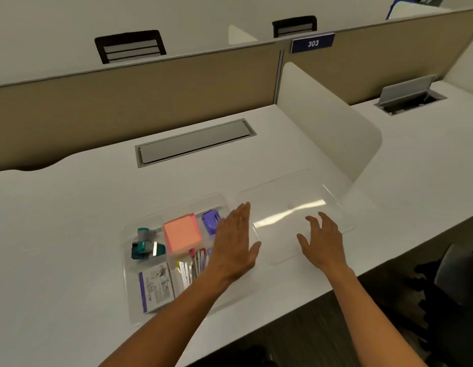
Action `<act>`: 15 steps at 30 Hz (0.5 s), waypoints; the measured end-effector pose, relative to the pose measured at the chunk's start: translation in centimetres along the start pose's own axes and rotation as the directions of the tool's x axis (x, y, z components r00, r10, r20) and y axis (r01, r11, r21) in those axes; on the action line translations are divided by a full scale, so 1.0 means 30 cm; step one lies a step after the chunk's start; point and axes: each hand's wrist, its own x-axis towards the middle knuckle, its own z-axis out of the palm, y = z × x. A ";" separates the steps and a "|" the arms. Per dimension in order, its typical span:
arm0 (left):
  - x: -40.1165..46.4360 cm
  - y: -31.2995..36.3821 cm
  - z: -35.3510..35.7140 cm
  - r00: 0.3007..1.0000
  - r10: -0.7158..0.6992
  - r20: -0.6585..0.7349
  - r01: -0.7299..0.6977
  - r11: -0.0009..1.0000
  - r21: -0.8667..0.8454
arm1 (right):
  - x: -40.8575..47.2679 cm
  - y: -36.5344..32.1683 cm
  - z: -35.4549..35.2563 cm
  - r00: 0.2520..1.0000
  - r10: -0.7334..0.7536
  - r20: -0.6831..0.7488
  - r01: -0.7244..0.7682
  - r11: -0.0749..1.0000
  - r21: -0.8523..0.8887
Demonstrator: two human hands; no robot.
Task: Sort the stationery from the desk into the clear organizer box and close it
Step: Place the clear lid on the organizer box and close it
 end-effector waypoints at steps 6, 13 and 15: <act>0.083 0.108 0.151 0.957 0.051 0.286 -0.079 0.993 0.087 | 0.064 0.135 -0.008 0.989 0.101 0.109 -0.093 0.993 -0.074; 0.098 0.129 0.277 0.848 -0.018 0.530 -0.104 0.974 0.201 | 0.108 0.227 -0.030 0.944 0.230 0.235 -0.240 0.971 0.015; 0.094 0.128 0.291 0.826 -0.033 0.563 -0.124 0.963 0.238 | 0.109 0.239 -0.028 0.939 0.225 0.259 -0.236 0.972 0.015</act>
